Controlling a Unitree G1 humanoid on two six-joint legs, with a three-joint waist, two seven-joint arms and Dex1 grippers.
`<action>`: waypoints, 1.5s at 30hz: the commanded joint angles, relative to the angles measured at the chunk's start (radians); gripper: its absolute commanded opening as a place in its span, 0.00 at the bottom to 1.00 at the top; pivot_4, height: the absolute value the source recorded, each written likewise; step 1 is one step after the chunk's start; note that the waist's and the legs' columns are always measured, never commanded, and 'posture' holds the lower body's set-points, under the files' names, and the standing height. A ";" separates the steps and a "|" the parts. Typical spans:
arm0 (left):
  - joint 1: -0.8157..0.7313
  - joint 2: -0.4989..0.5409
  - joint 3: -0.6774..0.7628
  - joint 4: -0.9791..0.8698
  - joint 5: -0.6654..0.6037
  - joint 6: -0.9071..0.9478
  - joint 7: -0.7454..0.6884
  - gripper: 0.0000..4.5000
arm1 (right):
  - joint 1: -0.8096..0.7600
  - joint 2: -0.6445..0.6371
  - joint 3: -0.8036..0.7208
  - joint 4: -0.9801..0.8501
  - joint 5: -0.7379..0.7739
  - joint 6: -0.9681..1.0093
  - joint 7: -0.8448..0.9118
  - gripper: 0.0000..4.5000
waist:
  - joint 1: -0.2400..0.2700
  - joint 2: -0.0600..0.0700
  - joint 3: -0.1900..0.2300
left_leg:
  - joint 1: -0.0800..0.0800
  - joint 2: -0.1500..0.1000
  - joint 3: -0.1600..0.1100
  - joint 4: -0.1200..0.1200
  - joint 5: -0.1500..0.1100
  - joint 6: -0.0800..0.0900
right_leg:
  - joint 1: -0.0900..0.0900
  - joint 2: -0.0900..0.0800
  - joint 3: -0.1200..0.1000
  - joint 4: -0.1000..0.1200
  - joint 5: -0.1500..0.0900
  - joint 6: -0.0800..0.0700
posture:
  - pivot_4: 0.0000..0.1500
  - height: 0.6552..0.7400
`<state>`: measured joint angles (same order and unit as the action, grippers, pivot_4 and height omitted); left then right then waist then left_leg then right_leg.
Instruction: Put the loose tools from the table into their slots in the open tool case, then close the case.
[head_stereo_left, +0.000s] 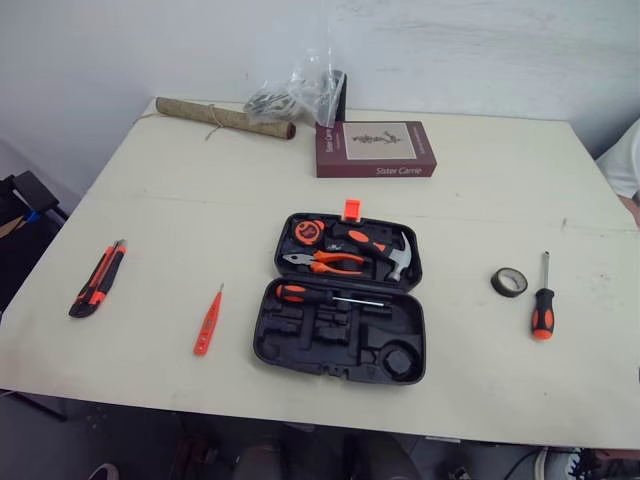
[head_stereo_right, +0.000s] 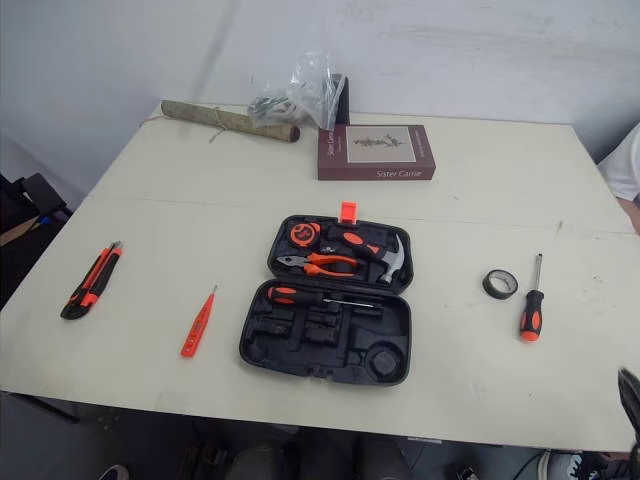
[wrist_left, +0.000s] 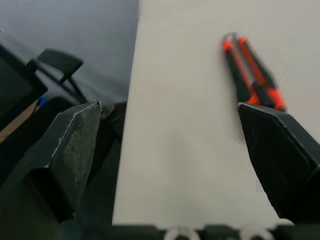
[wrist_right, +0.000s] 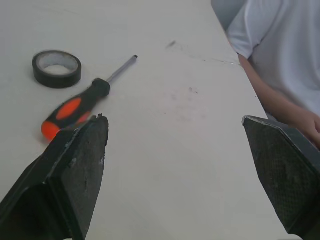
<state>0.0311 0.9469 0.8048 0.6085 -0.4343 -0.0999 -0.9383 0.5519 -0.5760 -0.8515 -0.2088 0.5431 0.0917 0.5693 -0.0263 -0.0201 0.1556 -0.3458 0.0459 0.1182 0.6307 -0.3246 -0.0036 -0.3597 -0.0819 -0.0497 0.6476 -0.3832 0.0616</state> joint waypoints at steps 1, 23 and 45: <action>-0.015 -0.022 -0.069 -0.251 -0.077 0.084 -0.037 0.98 | -0.032 -0.063 0.005 -0.024 0.050 0.160 -0.031 1.00 | 0.000 0.000 0.000 | -0.001 0.000 0.000 -0.001 0.001 0.002 | -0.001 0.000 -0.001 0.000 0.000 0.000 | 1.00 1.00; -0.245 -0.195 -0.584 -1.005 -0.259 0.476 -0.016 0.98 | -0.466 -0.215 0.247 -0.153 0.300 1.102 -0.503 1.00 | 0.000 -0.001 0.005 | -0.014 0.000 0.002 0.003 0.015 -0.005 | -0.014 0.007 0.003 0.006 0.003 0.006 | 1.00 1.00; -0.254 -0.202 -0.632 -1.109 -0.320 0.565 -0.065 1.00 | -0.655 -0.072 0.257 0.071 0.018 0.765 -0.486 0.23 | -0.001 -0.003 0.005 | -0.022 0.000 0.000 0.017 0.013 0.000 | -0.015 0.007 0.003 0.006 0.006 0.011 | 1.00 1.00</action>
<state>-0.2240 0.7452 0.1536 -0.4660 -0.7226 0.4641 -1.0054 -0.0834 -0.6366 -0.5575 -0.1094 0.5872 0.9361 0.0765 -0.0269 -0.0230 0.1603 -0.3685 0.0462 0.1178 0.6478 -0.3111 -0.0038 -0.3749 -0.0752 -0.0472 0.6534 -0.3774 0.0725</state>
